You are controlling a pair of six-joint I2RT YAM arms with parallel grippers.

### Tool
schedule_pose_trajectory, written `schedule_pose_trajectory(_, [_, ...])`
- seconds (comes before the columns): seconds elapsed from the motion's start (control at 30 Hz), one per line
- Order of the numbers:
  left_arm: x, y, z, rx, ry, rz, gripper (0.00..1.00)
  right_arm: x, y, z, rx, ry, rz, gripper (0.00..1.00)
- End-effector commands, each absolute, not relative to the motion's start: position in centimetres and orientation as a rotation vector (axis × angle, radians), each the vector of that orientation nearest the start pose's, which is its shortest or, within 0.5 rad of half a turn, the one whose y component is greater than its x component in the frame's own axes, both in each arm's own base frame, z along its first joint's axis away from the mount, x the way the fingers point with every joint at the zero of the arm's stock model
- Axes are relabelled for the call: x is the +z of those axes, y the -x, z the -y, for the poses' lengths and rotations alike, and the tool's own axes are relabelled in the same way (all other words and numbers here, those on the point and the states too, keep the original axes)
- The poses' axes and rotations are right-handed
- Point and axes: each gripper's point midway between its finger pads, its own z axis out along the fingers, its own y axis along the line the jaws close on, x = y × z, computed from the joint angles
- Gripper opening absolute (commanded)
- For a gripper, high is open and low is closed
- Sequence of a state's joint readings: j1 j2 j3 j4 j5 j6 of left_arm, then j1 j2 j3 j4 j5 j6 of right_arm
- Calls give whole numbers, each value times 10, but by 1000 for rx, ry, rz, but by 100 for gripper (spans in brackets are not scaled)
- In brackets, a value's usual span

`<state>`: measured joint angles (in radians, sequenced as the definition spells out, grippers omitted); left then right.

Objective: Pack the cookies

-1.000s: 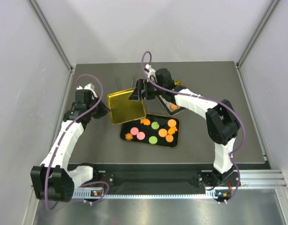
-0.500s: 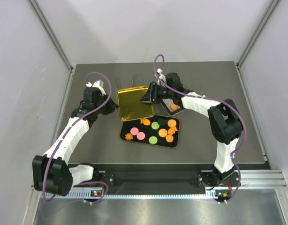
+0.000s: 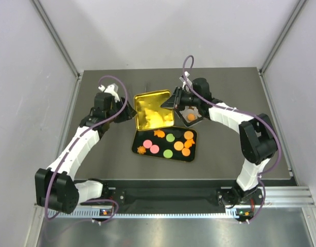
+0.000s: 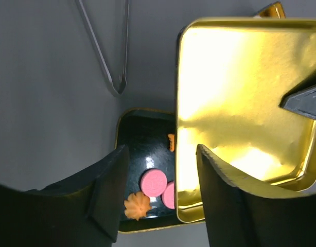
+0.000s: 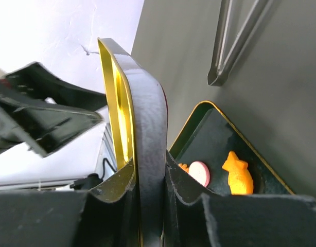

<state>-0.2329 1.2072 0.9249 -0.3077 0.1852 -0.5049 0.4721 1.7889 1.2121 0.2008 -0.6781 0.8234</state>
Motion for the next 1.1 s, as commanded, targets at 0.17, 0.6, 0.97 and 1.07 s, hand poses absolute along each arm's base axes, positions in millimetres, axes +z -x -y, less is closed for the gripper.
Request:
schedule_pose_trajectory(0.17, [275, -323, 176, -446, -188, -1946, 66, 241, -373, -316, 1463, 88, -2115, 0])
schedule_pose_trajectory(0.6, [285, -258, 277, -7, -710, -1618, 70, 244, -381, -272, 1444, -115, -2224, 0])
schedule_pose_trajectory(0.97, [249, -244, 304, 167, -966, -1388, 74, 247, -378, -264, 1442, -152, -2255, 0])
schedule_pose_trajectory(1.07, [238, -245, 308, 192, -998, -1351, 76, 245, -377, -263, 1437, -162, -2262, 0])
